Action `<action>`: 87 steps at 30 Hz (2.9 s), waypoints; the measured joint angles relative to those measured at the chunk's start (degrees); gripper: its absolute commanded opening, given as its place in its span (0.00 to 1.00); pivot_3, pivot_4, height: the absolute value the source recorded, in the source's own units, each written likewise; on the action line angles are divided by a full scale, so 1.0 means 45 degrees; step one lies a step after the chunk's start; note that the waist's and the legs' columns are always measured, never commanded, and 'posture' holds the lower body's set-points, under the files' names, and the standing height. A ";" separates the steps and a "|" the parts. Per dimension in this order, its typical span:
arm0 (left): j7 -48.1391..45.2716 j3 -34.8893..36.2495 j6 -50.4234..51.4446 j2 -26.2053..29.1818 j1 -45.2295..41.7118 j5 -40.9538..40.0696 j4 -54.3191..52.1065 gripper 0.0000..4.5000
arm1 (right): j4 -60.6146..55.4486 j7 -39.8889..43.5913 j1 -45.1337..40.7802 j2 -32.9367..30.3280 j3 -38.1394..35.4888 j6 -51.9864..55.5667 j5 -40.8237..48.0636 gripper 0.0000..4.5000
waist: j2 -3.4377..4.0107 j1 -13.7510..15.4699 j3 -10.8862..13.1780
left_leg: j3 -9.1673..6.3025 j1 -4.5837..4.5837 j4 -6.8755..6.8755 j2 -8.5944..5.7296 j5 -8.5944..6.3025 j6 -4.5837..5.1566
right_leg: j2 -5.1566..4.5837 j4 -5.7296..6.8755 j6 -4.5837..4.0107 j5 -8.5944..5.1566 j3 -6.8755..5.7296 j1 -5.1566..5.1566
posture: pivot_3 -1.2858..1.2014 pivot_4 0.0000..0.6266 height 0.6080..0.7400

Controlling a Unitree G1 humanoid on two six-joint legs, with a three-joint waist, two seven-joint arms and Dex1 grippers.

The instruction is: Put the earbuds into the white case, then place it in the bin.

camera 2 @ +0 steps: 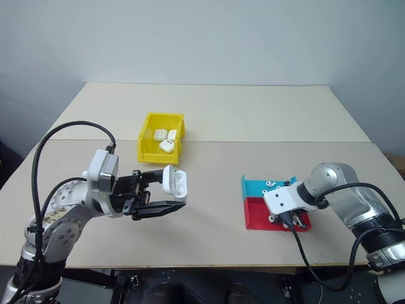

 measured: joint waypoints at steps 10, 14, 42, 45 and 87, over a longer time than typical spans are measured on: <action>0.0658 0.0737 0.0142 0.0572 0.0604 -0.0295 -0.0493 0.62 | -0.1514 -0.0037 0.1239 0.0059 -0.0753 0.1709 0.1152 0.13 | 0.0000 -0.0008 0.0000 | -0.0002 0.0001 -0.0006 0.0004 -0.0003 0.0005 | 0.0001 -0.0001 -0.0001 0.0000 0.0001 -0.0002 | 0.52 0.24 1.00; 0.1503 0.1192 0.0485 0.0661 0.1407 -0.0749 -0.1547 0.62 | -0.2820 -0.0178 0.1938 0.0074 -0.2001 0.3916 0.3008 0.13 | 0.0000 -0.0004 0.0000 | -0.0008 -0.0002 -0.0006 0.0003 -0.0036 0.0060 | -0.0001 0.0000 -0.0001 0.0001 0.0005 -0.0003 | 0.52 0.24 1.00; 0.2309 0.0236 0.0581 0.0801 0.0611 -0.0265 -0.1929 0.62 | -0.3625 -0.5558 -0.1475 0.5454 -0.6484 1.0511 1.1384 0.13 | 0.0010 -0.0027 -0.0005 | -0.0008 0.0013 -0.0039 0.0003 -0.0040 0.0068 | 0.0011 0.0006 -0.0009 0.0005 0.0004 -0.0006 | 0.52 0.24 1.00; 0.2093 0.0334 0.0568 0.0788 -0.0088 -0.0463 -0.1162 0.62 | -0.3608 -0.5574 -0.1901 0.5786 -0.5918 0.9740 1.0762 0.13 | 0.0011 -0.0027 -0.0006 | -0.0006 0.0008 -0.0046 0.0002 -0.0039 0.0067 | 0.0012 0.0001 -0.0009 0.0005 0.0005 -0.0010 | 0.52 0.24 1.00; -0.1652 -0.1116 -0.1009 -0.1700 -0.3482 0.0882 0.3978 0.62 | -0.6910 -0.7983 -0.0580 0.6016 -0.5619 1.0219 1.1878 0.13 | 0.0010 0.0001 -0.0006 | -0.0005 -0.0018 -0.0034 -0.0001 -0.0040 0.0069 | 0.0007 -0.0004 -0.0006 0.0006 -0.0005 -0.0018 | 0.52 0.24 1.00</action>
